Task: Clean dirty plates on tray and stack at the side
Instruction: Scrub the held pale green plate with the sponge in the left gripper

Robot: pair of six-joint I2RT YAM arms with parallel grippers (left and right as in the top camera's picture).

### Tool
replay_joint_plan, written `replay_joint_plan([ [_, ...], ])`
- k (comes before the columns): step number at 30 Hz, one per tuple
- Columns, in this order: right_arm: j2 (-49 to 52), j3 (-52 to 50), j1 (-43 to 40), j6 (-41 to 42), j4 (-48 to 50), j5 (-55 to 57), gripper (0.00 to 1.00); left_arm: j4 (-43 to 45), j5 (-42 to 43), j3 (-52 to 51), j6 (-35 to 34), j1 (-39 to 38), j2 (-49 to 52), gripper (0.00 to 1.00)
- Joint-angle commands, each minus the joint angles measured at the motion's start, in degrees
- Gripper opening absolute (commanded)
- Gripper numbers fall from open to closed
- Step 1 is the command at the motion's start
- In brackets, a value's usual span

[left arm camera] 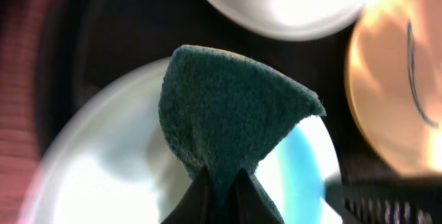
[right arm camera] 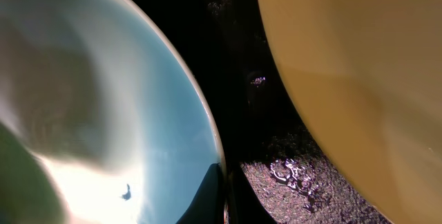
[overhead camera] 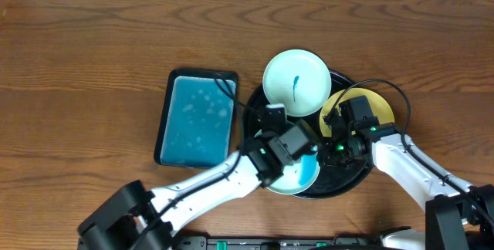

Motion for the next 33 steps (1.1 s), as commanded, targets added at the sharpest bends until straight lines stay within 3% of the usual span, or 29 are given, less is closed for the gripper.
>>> replay_joint_plan([
  [1, 0.5, -0.3, -0.1, 0.2, 0.0, 1.0, 0.01, 1.4, 3.9, -0.3, 0.5, -2.3, 1.1, 0.07],
  [16, 0.5, -0.3, -0.1, 0.2, -0.3, 1.0, 0.01, 10.5, 14.1, -0.3, 0.2, -4.5, 10.4, 0.08],
  [22, 0.5, -0.3, -0.1, 0.2, -0.3, 1.0, 0.01, 0.8, 5.9, -0.3, 0.2, -1.3, 11.1, 0.07],
  [33, 0.5, -0.3, -0.1, 0.2, -0.4, 1.1, 0.01, -1.9, 5.2, -0.3, 2.7, 5.3, 4.8, 0.07],
])
